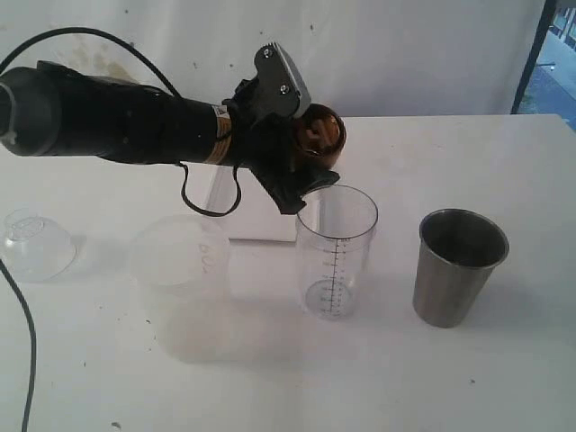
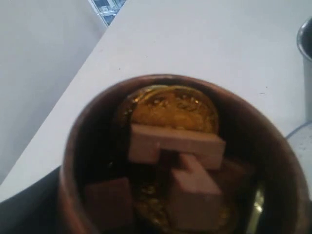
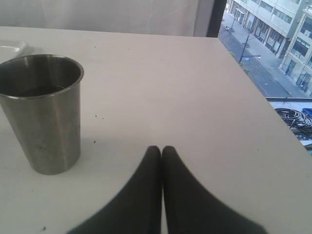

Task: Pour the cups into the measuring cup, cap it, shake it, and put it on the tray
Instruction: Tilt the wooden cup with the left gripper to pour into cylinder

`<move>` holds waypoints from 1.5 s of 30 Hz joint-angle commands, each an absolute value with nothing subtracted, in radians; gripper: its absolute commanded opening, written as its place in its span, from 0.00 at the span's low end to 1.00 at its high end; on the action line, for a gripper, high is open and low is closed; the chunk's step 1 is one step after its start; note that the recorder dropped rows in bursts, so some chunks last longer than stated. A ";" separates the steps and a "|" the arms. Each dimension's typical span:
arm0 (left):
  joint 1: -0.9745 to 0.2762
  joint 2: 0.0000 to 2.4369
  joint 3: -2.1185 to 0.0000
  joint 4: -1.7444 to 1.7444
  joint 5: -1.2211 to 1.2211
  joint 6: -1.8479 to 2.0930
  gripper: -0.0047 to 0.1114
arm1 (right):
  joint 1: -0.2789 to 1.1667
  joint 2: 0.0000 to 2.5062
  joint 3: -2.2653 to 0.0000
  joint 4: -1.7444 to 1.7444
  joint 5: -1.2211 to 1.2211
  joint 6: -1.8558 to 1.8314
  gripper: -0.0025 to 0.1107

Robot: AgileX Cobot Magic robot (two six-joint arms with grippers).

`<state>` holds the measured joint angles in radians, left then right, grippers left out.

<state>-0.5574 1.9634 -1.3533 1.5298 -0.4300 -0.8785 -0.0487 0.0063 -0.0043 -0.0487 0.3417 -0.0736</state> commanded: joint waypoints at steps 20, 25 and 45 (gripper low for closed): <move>-0.560 1.871 -1.358 1.533 -0.425 -0.832 0.04 | -0.047 0.000 0.000 -0.050 0.336 -0.075 0.02; -0.560 1.858 -1.358 1.637 -0.437 -0.842 0.04 | -0.047 0.000 0.000 -0.050 0.336 -0.075 0.02; -0.560 1.858 -1.356 1.744 -0.458 -0.838 0.04 | -0.047 0.000 0.000 -0.050 0.336 -0.075 0.02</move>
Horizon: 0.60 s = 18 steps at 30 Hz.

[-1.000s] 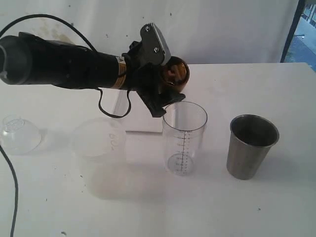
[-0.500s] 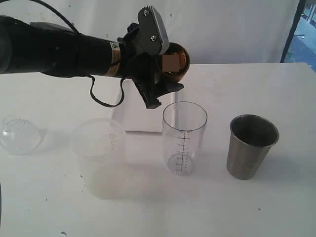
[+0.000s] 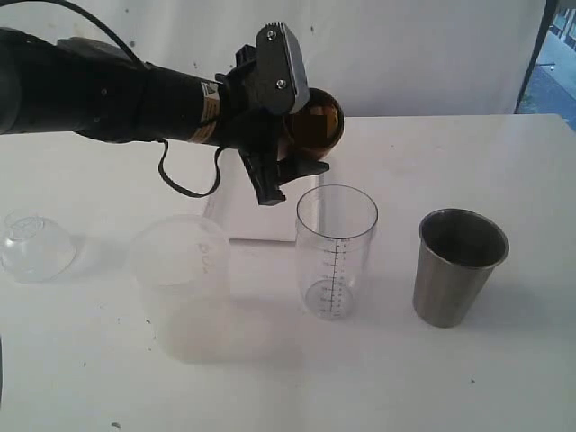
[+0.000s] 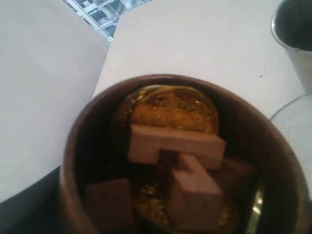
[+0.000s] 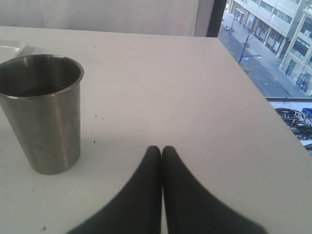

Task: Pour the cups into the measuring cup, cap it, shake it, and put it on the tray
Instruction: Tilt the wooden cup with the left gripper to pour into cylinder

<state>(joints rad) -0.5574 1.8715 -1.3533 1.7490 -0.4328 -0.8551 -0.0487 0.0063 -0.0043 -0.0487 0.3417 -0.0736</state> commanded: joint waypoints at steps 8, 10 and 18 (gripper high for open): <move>-0.560 1.858 -1.356 1.744 -0.503 -0.761 0.04 | -0.047 0.000 0.000 -0.050 0.336 -0.075 0.02; -0.560 1.858 -1.356 1.744 -0.495 -0.741 0.04 | -0.047 0.000 0.000 -0.050 0.336 -0.075 0.02; -0.560 1.875 -1.356 1.744 -0.493 -0.621 0.04 | -0.047 0.000 0.000 -0.050 0.336 -0.075 0.02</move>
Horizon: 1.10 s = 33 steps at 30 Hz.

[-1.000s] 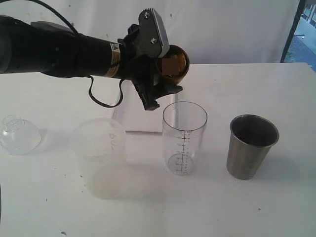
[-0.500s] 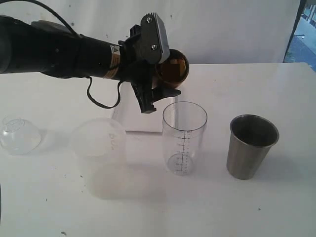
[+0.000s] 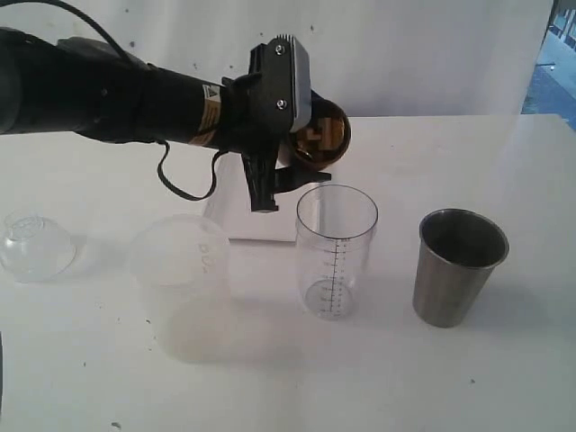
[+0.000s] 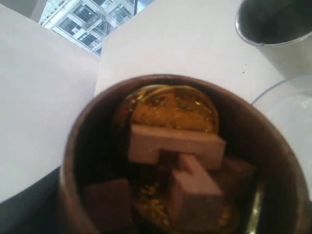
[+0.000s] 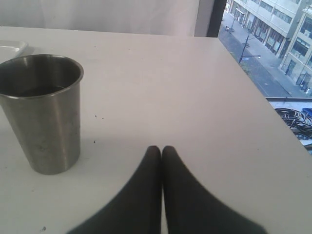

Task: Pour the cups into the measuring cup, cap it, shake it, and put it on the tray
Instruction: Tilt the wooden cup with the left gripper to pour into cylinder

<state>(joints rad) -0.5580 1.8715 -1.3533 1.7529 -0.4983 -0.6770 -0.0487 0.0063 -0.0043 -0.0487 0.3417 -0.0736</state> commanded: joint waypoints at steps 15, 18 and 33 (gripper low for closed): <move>-0.560 1.883 -1.356 1.744 -0.447 -0.508 0.04 | -0.047 0.000 0.000 -0.050 0.336 -0.075 0.02; -0.560 1.883 -1.356 1.744 -0.447 -0.465 0.04 | -0.047 0.000 0.000 -0.050 0.336 -0.075 0.02; -0.560 1.885 -1.356 1.676 -0.457 -0.370 0.04 | -0.047 0.000 0.000 -0.050 0.336 -0.075 0.02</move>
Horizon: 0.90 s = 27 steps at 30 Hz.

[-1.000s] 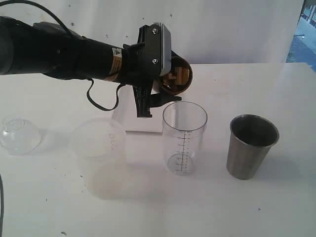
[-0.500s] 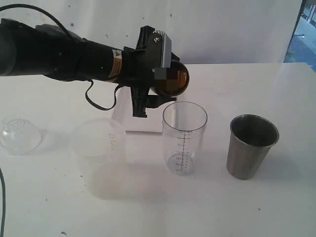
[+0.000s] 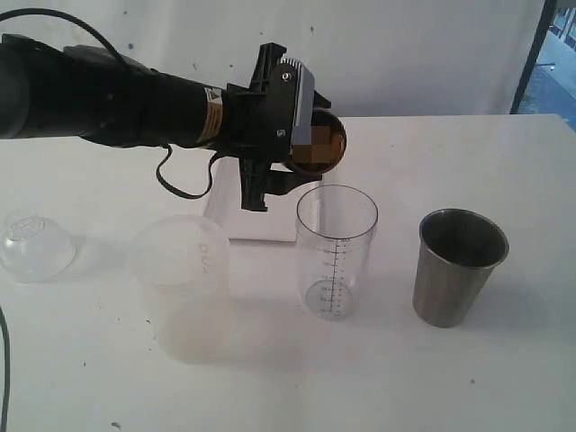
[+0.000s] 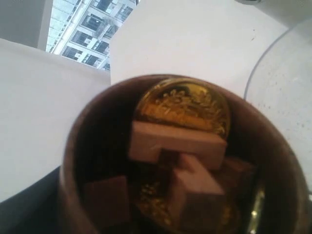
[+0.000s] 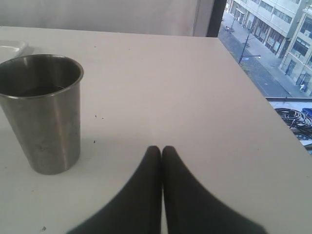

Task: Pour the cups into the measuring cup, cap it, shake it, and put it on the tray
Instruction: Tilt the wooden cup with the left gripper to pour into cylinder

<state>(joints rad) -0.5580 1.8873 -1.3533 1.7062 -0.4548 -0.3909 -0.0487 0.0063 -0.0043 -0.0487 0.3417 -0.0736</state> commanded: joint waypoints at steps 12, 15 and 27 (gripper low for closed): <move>-0.560 1.885 -1.356 1.598 -0.472 -0.223 0.04 | -0.047 0.000 0.000 -0.050 0.336 -0.075 0.02; -0.560 1.885 -1.356 1.582 -0.462 -0.217 0.04 | -0.047 0.000 0.000 -0.050 0.336 -0.075 0.02; -0.631 1.885 -1.356 1.465 -0.293 -0.148 0.04 | -0.047 0.000 0.000 -0.050 0.336 -0.075 0.02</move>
<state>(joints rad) -0.6151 1.8881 -1.3533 1.4929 -0.2855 -0.1796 -0.0487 0.0063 -0.0043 -0.0487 0.3417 -0.0736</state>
